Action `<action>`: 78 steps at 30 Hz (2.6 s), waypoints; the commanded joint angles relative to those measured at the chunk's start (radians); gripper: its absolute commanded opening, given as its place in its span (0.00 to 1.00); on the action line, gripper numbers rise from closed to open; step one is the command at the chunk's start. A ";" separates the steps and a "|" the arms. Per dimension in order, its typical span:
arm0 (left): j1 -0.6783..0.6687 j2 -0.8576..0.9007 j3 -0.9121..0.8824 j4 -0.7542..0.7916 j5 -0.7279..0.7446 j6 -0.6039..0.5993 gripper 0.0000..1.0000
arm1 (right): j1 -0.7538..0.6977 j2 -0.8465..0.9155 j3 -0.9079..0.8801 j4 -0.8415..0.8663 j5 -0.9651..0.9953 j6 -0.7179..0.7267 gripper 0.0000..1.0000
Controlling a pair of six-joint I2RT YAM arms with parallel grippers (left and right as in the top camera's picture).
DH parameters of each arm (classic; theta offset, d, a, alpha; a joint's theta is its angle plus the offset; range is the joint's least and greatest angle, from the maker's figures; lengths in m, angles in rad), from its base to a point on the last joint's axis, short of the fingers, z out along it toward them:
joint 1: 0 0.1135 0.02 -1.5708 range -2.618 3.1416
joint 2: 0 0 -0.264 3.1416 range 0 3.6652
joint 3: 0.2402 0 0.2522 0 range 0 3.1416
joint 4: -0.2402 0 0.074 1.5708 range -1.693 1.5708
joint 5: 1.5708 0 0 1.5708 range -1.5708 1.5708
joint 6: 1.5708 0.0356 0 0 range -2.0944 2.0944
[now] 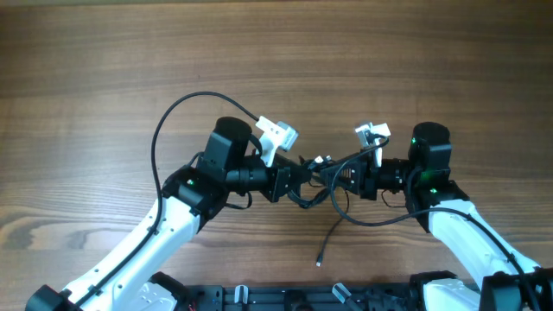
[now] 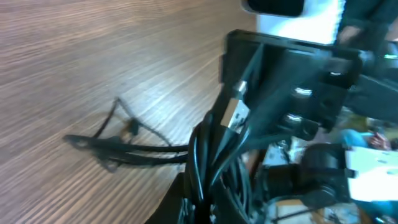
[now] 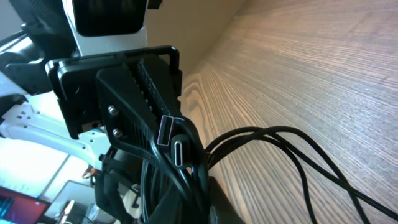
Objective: Untangle cables
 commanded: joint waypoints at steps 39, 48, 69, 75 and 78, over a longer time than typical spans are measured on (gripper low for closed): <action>-0.006 -0.002 0.005 -0.162 -0.605 -0.519 0.04 | -0.209 -0.057 0.003 -0.066 0.534 0.342 0.05; -0.006 -0.003 0.005 -0.037 -0.356 -0.352 0.04 | -0.208 -0.057 0.003 -0.137 0.549 0.266 0.27; -0.006 -0.003 0.005 -0.064 -0.110 -0.254 0.04 | 0.197 -0.055 0.004 0.106 1.043 0.399 1.00; -0.005 -0.003 0.005 -0.147 -0.152 -0.208 0.04 | 0.198 -0.055 0.004 0.113 0.923 0.422 1.00; -0.003 -0.003 0.005 -0.144 -0.294 -0.280 0.04 | 0.197 -0.055 0.004 -0.013 0.883 0.381 1.00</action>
